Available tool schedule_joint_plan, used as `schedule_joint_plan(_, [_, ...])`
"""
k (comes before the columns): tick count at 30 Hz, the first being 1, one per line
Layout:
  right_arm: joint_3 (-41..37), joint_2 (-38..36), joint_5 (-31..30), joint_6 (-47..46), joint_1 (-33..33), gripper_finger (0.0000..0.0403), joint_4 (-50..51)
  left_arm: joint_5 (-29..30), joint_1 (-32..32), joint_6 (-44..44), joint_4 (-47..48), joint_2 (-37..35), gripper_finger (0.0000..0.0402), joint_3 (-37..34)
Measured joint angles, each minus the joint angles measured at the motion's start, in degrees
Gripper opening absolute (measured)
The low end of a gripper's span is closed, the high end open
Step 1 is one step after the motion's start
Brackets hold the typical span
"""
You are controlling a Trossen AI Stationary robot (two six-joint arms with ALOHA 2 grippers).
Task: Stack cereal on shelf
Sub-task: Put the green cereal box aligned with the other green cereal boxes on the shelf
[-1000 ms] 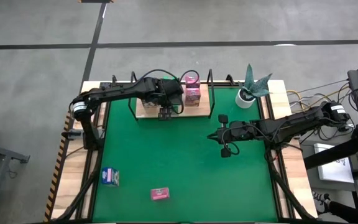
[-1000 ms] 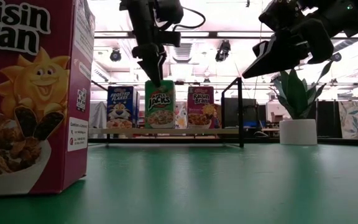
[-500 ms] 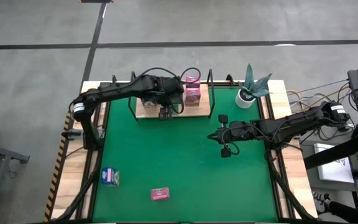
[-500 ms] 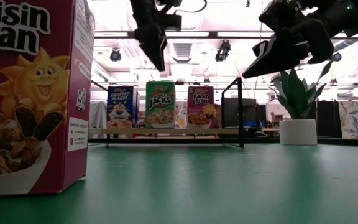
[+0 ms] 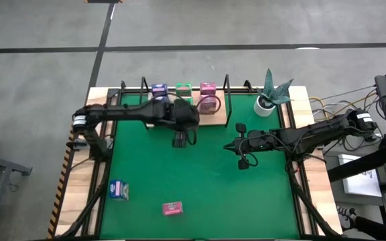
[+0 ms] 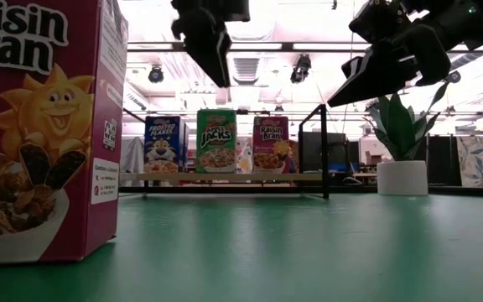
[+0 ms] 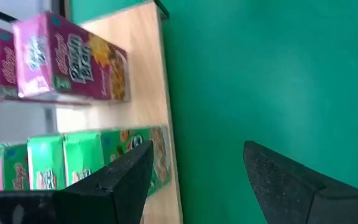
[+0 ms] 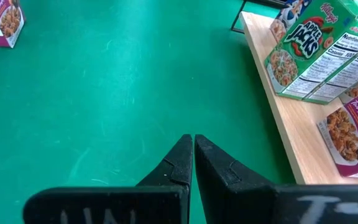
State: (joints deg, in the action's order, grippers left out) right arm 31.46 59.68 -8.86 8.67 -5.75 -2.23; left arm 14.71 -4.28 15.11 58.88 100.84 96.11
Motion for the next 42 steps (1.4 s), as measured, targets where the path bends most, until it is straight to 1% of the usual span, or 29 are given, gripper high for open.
schedule_joint_plan(4, [0.0,0.0,0.0,-0.14,-0.01,0.0009,-0.03,5.66,0.96,-0.08,-6.06,-1.16,0.0233,-7.29])
schedule_joint_plan(8, [0.0,0.0,-0.01,-0.08,-0.01,0.0009,-0.07,6.83,0.9,-0.03,-9.54,-1.11,0.0228,-12.66])
schedule_joint_plan(10, [0.0,0.0,-0.04,0.12,-0.01,0.0009,-0.12,6.9,0.88,0.48,-10.92,-1.11,0.0213,-14.29])
schedule_joint_plan(13, [0.0,0.0,-0.15,0.18,-0.01,0.0009,-0.14,6.87,0.67,2.35,-13.48,-1.11,0.0175,-15.99])
schedule_joint_plan(20, [0.0,0.0,-0.17,0.98,0.01,0.0009,-0.17,6.91,-1.0,3.35,-17.21,-0.39,0.0058,-18.9])
schedule_joint_plan(24, [0.0,0.0,-0.2,1.18,0.01,0.0009,-0.19,6.9,-1.85,3.38,-19.39,0.07,0.001,-20.02])
schedule_joint_plan(32, [0.0,0.0,-0.2,1.36,0.01,0.0009,-0.19,7.27,-3.93,1.98,-22.43,0.07,0.0002,-21.68])
schedule_joint_plan(42, [0.0,0.0,-0.22,1.37,0.01,0.0009,-0.19,7.27,-5.76,0.71,-22.9,0.07,0.0,-21.72])
